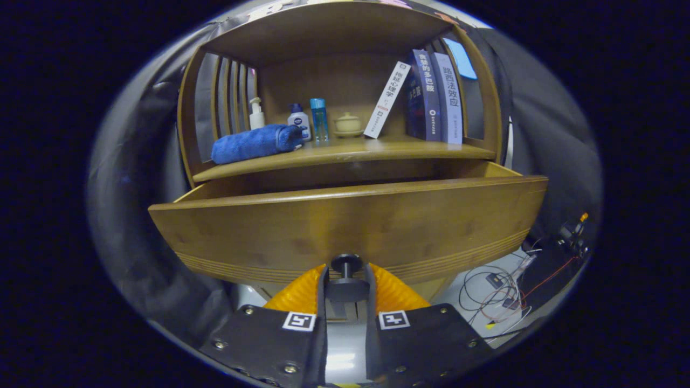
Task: Pull open the drawer, take out the items inside it, and place them on the countertop above the cabinet.
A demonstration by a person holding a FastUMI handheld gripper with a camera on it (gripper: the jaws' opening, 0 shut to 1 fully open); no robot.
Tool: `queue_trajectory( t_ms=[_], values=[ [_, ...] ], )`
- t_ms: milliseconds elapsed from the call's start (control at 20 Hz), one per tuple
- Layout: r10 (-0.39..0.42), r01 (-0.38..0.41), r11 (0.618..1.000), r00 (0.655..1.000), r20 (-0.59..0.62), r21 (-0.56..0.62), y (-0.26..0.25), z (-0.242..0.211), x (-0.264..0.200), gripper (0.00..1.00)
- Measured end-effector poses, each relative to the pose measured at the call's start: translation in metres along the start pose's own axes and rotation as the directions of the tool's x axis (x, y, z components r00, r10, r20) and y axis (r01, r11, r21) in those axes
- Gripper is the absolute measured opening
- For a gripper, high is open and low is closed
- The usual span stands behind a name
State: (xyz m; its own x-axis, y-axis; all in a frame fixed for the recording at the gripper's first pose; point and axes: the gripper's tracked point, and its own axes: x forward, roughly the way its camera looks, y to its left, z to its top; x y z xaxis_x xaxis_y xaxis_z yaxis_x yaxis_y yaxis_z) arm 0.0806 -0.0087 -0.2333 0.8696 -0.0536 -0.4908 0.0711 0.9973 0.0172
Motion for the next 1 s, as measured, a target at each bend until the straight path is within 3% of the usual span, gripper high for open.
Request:
queue_trajectory(
  t_ms=[400,650,750,900,1000],
  values=[
    [-0.065,0.065,0.998,0.997,-0.039,0.003,-0.004,-0.030,-0.044,0.28],
    [-0.036,0.036,0.999,0.998,-0.046,0.001,0.001,-0.036,-0.052,0.28],
    [0.012,-0.013,1.000,0.998,-0.065,-0.016,0.008,-0.041,-0.060,0.42],
    [0.025,-0.025,1.000,1.000,-0.007,-0.012,0.008,-0.018,-0.084,0.60],
    [0.042,-0.041,0.999,0.995,0.086,-0.017,0.014,0.018,-0.093,0.59]
  ],
)
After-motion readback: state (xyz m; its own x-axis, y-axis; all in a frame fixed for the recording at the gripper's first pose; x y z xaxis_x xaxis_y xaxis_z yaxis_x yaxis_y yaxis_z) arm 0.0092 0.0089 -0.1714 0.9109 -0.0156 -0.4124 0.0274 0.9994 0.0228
